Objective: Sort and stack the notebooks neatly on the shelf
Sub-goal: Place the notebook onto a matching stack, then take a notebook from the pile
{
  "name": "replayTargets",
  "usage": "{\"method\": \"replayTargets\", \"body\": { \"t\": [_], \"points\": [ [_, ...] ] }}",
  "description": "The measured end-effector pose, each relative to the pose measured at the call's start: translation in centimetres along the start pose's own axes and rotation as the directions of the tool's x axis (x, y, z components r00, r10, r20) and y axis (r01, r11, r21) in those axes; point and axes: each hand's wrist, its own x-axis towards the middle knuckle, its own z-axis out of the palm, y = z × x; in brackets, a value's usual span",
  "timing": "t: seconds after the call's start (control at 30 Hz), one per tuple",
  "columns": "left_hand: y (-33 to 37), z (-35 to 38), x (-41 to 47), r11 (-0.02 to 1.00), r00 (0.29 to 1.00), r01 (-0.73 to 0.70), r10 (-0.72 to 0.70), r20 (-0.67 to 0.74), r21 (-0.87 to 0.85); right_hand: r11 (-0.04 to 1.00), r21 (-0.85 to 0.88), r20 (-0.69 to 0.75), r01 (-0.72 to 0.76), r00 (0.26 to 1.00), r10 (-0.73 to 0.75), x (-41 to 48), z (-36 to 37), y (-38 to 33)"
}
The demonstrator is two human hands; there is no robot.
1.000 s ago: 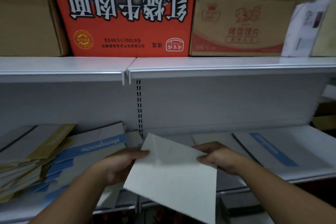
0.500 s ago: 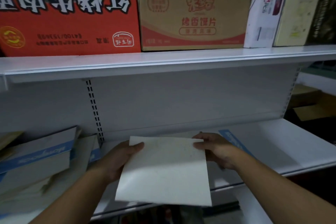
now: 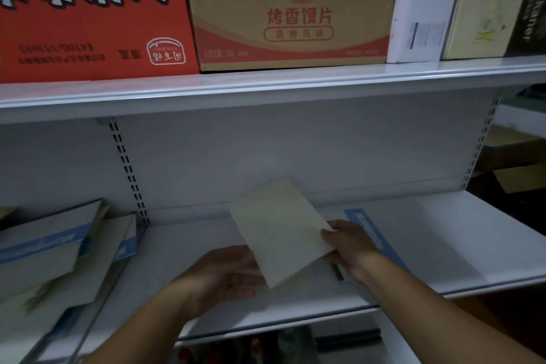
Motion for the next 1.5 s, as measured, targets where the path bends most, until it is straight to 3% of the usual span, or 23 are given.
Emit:
{"method": "replayTargets", "body": {
  "t": [0.1,0.17,0.27,0.33,0.4,0.5,0.57,0.7,1.0,1.1,1.17,1.33,1.5],
  "points": [
    [-0.5,0.6,0.8,0.993,0.970,-0.038,0.065,-0.236,0.115,0.999,-0.032,0.004,-0.041,0.999,0.041,-0.2,0.8,0.7],
    [-0.6,0.2,1.1,0.984,0.945,-0.053,0.104,-0.309,0.168,0.996,-0.084,0.018,-0.041,0.999,0.042,-0.3,1.2,0.6],
    [-0.3,-0.8,1.5,0.975,0.940,-0.066,0.133,-0.315,0.214,0.942,-0.335,0.001,0.026,1.000,-0.027,-0.1,1.6,0.5],
    [-0.4,-1.4,1.7,0.937,0.956,-0.042,0.138,-0.258,0.348,0.860,-0.505,0.001,0.072,0.997,-0.084,0.2,1.9,0.6],
    [-0.7,-1.7,1.8,0.801,0.972,0.022,0.123,-0.200,0.599,0.726,-0.680,0.022,0.102,0.993,-0.119,0.5,2.3,1.0],
    [-1.2,-1.4,1.6,0.482,0.979,0.073,0.131,-0.154,0.873,0.527,-0.844,0.032,0.102,0.990,-0.139,0.4,2.8,1.8],
    [-1.4,-1.3,1.7,0.353,0.976,0.071,0.169,-0.138,0.933,0.456,-0.886,0.026,0.079,0.992,-0.121,0.2,3.0,2.5],
    [-1.4,-1.1,1.9,0.222,0.982,0.056,0.162,-0.094,0.973,0.368,-0.928,0.037,0.064,0.996,-0.081,0.3,3.3,3.2],
    [-1.6,-1.1,2.1,0.197,0.985,0.034,0.157,-0.066,0.980,0.239,-0.957,0.140,0.162,0.985,-0.104,0.9,3.2,2.8],
    [-0.7,-2.3,0.8,0.294,0.960,0.036,0.255,-0.115,0.955,0.181,-0.950,0.206,0.253,0.948,-0.243,1.1,4.4,2.5],
    [0.1,-4.0,-0.5,0.289,0.924,0.022,0.361,-0.130,0.957,0.131,-0.923,0.311,0.361,0.902,-0.299,1.2,6.3,2.1],
    [1.6,-10.5,-5.4,0.153,0.872,0.161,0.440,-0.213,0.975,0.123,-0.819,0.525,0.561,0.818,-0.233,0.7,13.8,2.0],
    [1.0,-17.6,-11.3,0.149,0.838,0.283,0.442,-0.320,0.948,0.226,-0.719,0.639,0.657,0.753,-0.156,-1.7,21.5,3.2]
  ]
}}
